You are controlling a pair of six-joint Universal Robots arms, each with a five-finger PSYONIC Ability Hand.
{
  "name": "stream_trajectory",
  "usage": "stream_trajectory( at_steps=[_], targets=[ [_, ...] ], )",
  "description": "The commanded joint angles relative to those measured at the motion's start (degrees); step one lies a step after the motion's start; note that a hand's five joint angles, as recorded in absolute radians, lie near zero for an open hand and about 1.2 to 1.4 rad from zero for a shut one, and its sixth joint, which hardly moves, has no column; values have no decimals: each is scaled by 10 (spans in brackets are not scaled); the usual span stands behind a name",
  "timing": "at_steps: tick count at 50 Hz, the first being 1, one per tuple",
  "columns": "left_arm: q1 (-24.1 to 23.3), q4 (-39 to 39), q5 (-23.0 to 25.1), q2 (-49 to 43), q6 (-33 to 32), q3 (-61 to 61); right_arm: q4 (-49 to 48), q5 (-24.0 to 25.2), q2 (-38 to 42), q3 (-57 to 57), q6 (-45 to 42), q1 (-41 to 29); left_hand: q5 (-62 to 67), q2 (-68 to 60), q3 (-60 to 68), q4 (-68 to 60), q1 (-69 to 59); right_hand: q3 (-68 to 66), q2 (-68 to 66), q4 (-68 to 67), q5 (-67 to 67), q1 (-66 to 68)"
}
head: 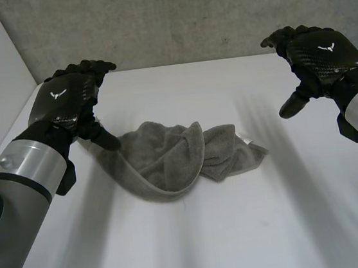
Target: Fold the towel.
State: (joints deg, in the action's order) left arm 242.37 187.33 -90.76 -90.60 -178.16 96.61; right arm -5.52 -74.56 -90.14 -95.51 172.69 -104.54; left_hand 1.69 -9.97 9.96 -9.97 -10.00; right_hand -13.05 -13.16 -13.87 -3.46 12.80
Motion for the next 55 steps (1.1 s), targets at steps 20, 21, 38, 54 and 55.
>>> stream_trajectory(
  at_steps=[20, 21, 38, 54, 55],
  targets=[
    [57, 0, 105, -116, -290, -51, 94, 87, 133, 161, -204, -130, -1, -16, 16, -16, -16, 31, 32, 39, 35, -28],
    [68, -3, 111, -144, -301, -64, 112, 86, 161, 172, -240, -149, 5, -23, 23, -23, -22, 31, 32, 39, 35, -28],
    [118, -69, 152, -380, -355, -203, 4, -29, 354, 176, -379, -247, 59, -76, 76, -76, -76, 31, 32, 39, 35, -28],
    [109, -46, 148, -413, -413, -248, -142, -96, 435, 205, -509, -248, 645, -663, 663, -663, -662, -504, -503, -496, -500, 507],
    [109, -46, 148, -413, -413, -248, -142, -96, 436, 205, -510, -248, 646, -663, 664, -664, -663, -505, -504, -497, -501, 508]
  ],
)
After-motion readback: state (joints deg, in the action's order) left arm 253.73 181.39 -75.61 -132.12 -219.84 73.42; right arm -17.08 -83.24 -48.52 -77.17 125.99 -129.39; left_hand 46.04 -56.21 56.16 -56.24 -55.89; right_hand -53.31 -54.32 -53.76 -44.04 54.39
